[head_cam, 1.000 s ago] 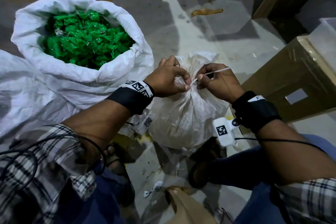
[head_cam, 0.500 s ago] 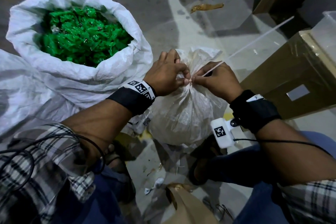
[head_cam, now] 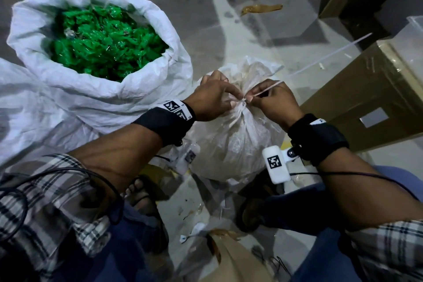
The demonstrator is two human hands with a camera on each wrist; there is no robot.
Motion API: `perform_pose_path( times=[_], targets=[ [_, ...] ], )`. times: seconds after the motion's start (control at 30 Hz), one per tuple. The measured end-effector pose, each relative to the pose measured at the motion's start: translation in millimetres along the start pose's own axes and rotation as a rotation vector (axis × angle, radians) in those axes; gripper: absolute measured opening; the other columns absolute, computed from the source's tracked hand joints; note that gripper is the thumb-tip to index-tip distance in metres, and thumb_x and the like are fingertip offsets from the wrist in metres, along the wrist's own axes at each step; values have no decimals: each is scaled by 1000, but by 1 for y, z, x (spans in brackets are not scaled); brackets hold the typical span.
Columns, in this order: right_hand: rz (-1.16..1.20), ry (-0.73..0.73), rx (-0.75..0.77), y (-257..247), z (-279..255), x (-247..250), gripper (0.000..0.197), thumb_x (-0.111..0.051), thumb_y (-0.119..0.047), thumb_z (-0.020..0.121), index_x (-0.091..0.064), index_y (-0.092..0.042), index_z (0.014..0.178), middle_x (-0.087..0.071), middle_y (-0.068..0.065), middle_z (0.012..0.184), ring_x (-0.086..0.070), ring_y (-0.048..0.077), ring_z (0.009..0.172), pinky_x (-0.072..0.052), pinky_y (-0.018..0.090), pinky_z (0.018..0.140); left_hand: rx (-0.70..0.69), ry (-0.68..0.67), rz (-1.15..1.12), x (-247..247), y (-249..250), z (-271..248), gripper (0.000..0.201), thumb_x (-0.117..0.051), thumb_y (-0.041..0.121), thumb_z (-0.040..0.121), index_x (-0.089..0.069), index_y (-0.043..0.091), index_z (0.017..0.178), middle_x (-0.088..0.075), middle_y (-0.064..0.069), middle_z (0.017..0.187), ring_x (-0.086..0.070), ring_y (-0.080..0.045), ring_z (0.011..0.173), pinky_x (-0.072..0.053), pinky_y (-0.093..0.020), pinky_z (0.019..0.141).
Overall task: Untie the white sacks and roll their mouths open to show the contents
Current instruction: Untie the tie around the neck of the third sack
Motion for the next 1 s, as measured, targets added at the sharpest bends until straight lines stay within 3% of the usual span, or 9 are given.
perform_pose_path(
  times=[0.17,0.27,0.33,0.4,0.5,0.57,0.8,0.9,1.0],
  targets=[
    [41,8,-13,0,-2,-5,4,-80,-15,81,-76,-15,84,-73,2,92,-67,12,84,-49,25,72,9,-90,-93,-6,-3,-5,39,-66,18,93,-66,31,130,-39,-3,118,-33,-21,128,-24,-33,115],
    [15,-4,25,-4,-4,-14,20,-79,-9,80,-71,-24,69,-69,-6,82,-62,4,75,-42,10,61,44,-127,-22,-14,-6,-3,38,-64,22,95,-64,33,132,-39,-5,126,-33,-27,129,-29,-45,116],
    [15,9,10,-3,-3,-16,16,-80,-8,79,-73,-20,71,-70,-3,82,-61,5,74,-39,6,57,50,-99,22,-14,-7,-1,34,-63,23,95,-67,36,126,-38,-1,123,-35,-26,124,-35,-50,110],
    [47,10,-11,-3,-3,-13,7,-82,-11,80,-76,-15,80,-73,2,88,-64,9,77,-43,13,62,45,-63,26,-9,-7,1,31,-66,25,93,-69,40,120,-39,3,116,-38,-24,120,-38,-50,106],
    [42,-48,-21,0,-4,-13,8,-82,-15,81,-74,-16,83,-75,5,90,-69,17,83,-50,28,71,39,-44,76,-1,-9,3,21,-70,33,91,-73,41,110,-41,6,110,-41,-23,121,-39,-50,104],
    [7,-72,-4,-1,-7,-15,8,-81,-17,81,-75,-16,85,-75,3,89,-69,17,86,-52,29,74,49,-42,128,1,-11,4,17,-68,39,92,-74,39,107,-42,6,109,-41,-26,123,-38,-50,104],
    [-134,-71,57,-9,-8,-12,11,-78,-17,81,-77,-28,78,-68,-17,80,-63,-3,79,-38,3,61,6,-85,277,4,-11,4,19,-60,49,92,-69,39,105,-39,5,104,-41,-27,121,-37,-48,102],
    [-180,-72,79,-10,-9,-11,18,-77,-17,79,-73,-33,72,-63,-23,73,-56,-10,73,-36,1,57,-1,-112,266,5,-12,3,16,-63,47,90,-69,44,104,-39,7,104,-40,-24,120,-36,-47,102],
    [-187,-68,85,-10,-8,-10,22,-77,-15,78,-71,-34,68,-62,-24,72,-59,-6,73,-36,1,58,14,-122,250,6,-13,4,13,-64,48,89,-69,46,101,-40,7,103,-39,-24,121,-37,-48,104]
  ],
)
Point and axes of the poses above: each hand's wrist, its own z-axis towards the middle knuckle, its own x-axis out of the back of the hand, y = z × x, the point moved 4 cm from there along z, towards the middle knuckle
